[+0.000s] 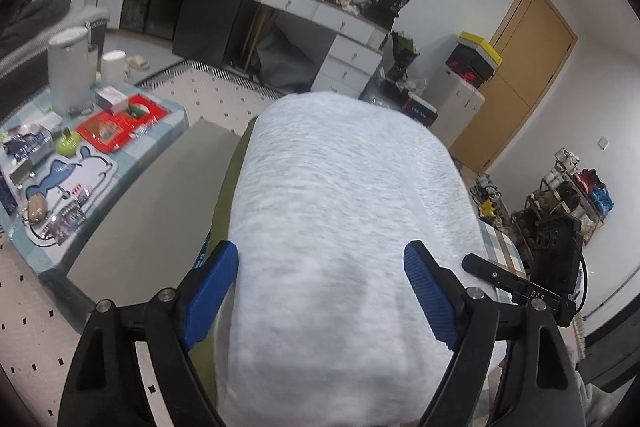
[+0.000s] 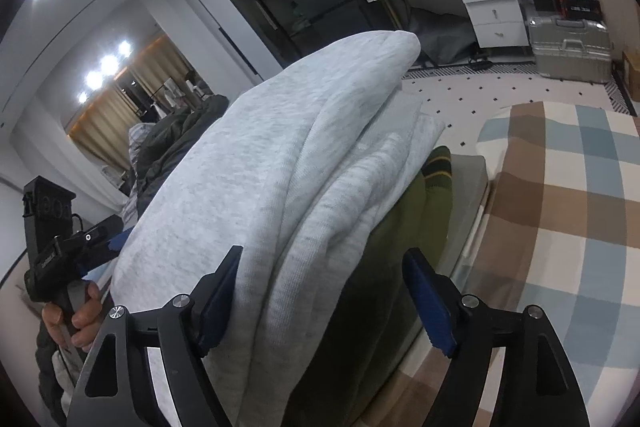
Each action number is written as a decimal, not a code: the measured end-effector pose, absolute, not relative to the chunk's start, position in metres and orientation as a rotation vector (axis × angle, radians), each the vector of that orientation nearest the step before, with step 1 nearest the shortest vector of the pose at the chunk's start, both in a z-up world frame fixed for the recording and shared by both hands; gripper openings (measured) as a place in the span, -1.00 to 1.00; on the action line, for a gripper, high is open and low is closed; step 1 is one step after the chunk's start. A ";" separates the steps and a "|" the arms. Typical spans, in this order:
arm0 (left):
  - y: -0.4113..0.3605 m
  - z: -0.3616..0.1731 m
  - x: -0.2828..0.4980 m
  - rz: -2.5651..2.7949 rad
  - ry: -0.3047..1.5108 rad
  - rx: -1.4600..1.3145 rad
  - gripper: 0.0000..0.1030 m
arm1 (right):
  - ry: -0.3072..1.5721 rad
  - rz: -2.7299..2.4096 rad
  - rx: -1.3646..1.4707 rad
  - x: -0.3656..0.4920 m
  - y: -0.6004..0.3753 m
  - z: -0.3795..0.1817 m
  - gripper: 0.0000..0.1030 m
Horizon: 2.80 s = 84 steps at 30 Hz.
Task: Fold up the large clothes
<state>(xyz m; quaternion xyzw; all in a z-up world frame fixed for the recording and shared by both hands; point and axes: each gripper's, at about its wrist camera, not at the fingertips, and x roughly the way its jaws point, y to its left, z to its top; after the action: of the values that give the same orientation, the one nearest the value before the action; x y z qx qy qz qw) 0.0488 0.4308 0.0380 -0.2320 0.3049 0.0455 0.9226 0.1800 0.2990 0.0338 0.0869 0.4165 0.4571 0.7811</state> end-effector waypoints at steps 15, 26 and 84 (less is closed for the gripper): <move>0.340 0.034 0.025 0.349 0.426 -0.260 0.98 | 0.664 1.045 0.044 0.142 0.229 0.054 1.00; 0.295 0.024 0.012 0.451 0.412 -0.169 0.98 | 0.576 1.075 0.051 0.115 0.183 0.058 1.00; 0.270 0.006 -0.003 0.456 0.348 -0.208 0.98 | 0.360 1.052 -0.028 0.045 0.162 0.061 1.00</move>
<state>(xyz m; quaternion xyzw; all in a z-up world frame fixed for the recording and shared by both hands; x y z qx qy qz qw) -0.0027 0.2698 0.0059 -0.1025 0.1713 0.2244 0.9538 0.0447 0.1615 0.0611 -0.0133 0.1707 0.4994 0.8493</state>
